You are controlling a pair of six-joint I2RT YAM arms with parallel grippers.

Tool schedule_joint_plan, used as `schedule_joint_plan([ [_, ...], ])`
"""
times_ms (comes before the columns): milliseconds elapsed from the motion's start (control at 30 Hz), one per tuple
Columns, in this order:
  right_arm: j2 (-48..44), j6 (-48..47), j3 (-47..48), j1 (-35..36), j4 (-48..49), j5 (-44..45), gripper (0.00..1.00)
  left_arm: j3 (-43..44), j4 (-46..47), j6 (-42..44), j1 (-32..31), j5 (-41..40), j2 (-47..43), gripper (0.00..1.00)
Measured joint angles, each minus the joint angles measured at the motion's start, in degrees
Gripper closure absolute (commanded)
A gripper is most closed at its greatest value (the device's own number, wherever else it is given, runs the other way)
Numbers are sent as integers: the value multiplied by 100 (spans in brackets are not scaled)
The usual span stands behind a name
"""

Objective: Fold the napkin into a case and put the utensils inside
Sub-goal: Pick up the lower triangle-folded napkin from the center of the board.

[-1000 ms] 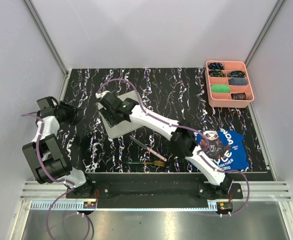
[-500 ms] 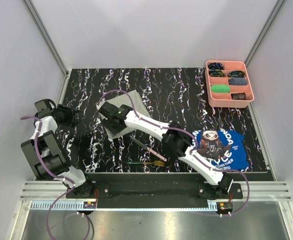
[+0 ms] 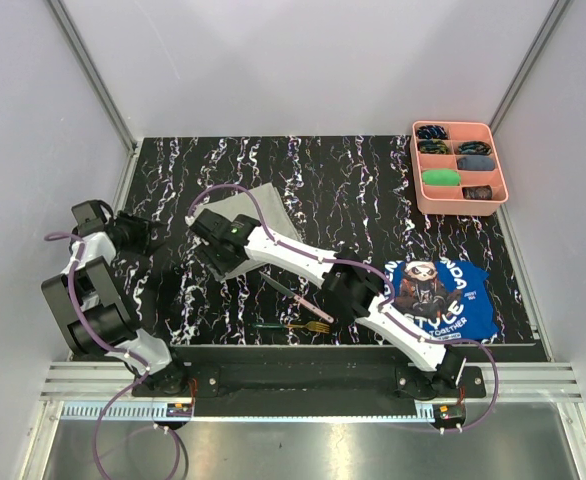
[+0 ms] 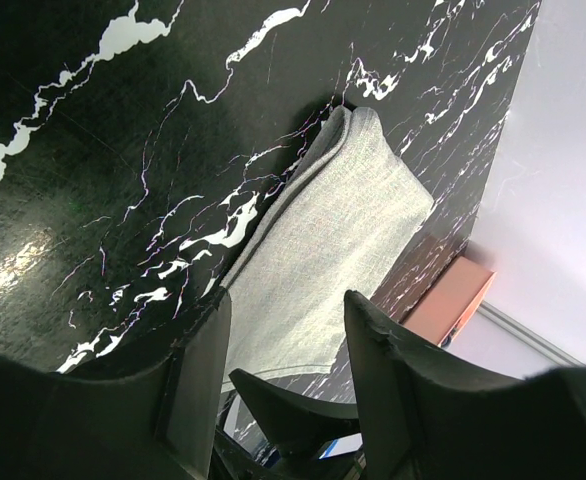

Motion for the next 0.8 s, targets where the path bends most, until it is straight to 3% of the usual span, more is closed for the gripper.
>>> schedule_joint_plan([
  [467, -11, -166, -13, 7, -2, 592, 30, -68, 87, -15, 0, 35, 9, 49],
  [800, -131, -302, 39, 175, 72, 350, 36, -70, 138, -55, 0, 70, 72, 49],
])
